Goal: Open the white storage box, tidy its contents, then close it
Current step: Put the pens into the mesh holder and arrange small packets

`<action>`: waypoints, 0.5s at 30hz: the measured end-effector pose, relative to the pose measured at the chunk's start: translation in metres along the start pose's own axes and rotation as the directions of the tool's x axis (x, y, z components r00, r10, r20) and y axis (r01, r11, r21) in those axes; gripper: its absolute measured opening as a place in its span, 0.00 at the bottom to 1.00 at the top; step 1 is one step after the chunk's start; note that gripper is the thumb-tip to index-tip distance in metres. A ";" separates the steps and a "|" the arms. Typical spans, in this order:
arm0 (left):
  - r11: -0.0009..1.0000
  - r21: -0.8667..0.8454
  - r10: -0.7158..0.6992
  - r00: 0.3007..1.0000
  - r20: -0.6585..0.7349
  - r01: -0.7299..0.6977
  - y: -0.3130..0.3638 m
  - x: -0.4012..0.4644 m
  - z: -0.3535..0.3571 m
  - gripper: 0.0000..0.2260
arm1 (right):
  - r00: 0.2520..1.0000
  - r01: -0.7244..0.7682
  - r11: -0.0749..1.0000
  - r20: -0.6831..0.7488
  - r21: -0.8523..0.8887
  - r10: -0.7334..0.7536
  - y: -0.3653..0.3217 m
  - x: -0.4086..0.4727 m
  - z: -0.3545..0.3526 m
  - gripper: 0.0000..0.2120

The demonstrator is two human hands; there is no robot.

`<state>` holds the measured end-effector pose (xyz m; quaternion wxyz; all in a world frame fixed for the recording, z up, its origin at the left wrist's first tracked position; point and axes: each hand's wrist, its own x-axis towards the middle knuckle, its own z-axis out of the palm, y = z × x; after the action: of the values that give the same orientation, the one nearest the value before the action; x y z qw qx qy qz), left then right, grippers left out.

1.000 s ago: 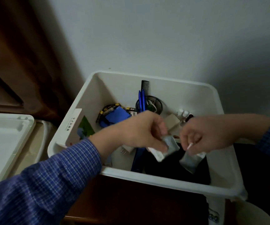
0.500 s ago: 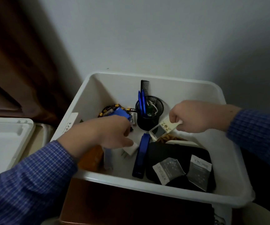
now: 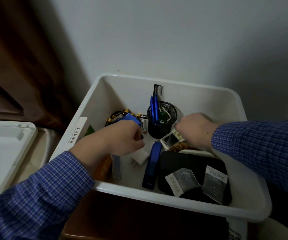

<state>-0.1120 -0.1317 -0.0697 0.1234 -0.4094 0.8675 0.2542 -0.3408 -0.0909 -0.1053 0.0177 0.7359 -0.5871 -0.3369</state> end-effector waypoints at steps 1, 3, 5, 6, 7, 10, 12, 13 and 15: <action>1.000 -0.010 0.006 0.999 -0.033 -0.006 0.000 0.000 0.000 0.14 | 1.000 -0.001 1.000 -0.004 0.004 0.001 0.001 0.000 0.000 0.09; 0.999 -0.051 0.012 0.994 -0.113 -0.018 0.000 0.000 -0.001 0.13 | 1.000 0.003 1.000 -0.013 0.016 -0.003 0.005 -0.002 -0.002 0.07; 0.992 -0.125 0.001 0.980 -0.200 -0.026 -0.001 0.001 -0.002 0.09 | 0.999 0.001 1.000 -0.049 0.011 0.000 0.011 -0.005 -0.004 0.03; 0.986 -0.164 -0.010 0.970 -0.243 -0.031 -0.001 0.002 -0.003 0.07 | 0.997 -0.008 1.000 -0.074 0.001 0.008 0.015 -0.007 -0.005 0.02; 0.981 -0.192 -0.018 0.960 -0.279 -0.037 0.000 0.003 -0.003 0.05 | 0.995 -0.022 1.000 -0.097 -0.010 0.021 0.019 -0.008 -0.006 0.05; 0.984 -0.177 -0.026 0.957 -0.290 -0.027 0.000 0.002 -0.003 0.03 | 0.992 -0.050 0.998 -0.122 -0.044 0.044 0.030 -0.014 -0.012 0.12; 0.996 -0.089 -0.021 0.980 -0.199 0.003 0.001 0.001 0.000 0.05 | 0.990 -0.064 0.995 -0.130 -0.070 0.055 0.036 -0.020 -0.015 0.12; 0.999 -0.034 -0.019 0.990 -0.137 0.014 0.001 0.000 0.001 0.06 | 0.989 -0.074 0.994 -0.133 -0.083 0.062 0.039 -0.024 -0.017 0.11; 0.997 0.073 -0.011 0.999 -0.036 0.013 0.001 -0.002 0.004 0.06 | 0.988 -0.092 0.991 -0.135 -0.094 0.078 0.043 -0.032 -0.022 0.12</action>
<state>-0.1119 -0.1276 -0.0716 0.1246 -0.4142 0.8758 0.2141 -0.3691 -0.0843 -0.0545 0.1072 0.7289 -0.5980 -0.3156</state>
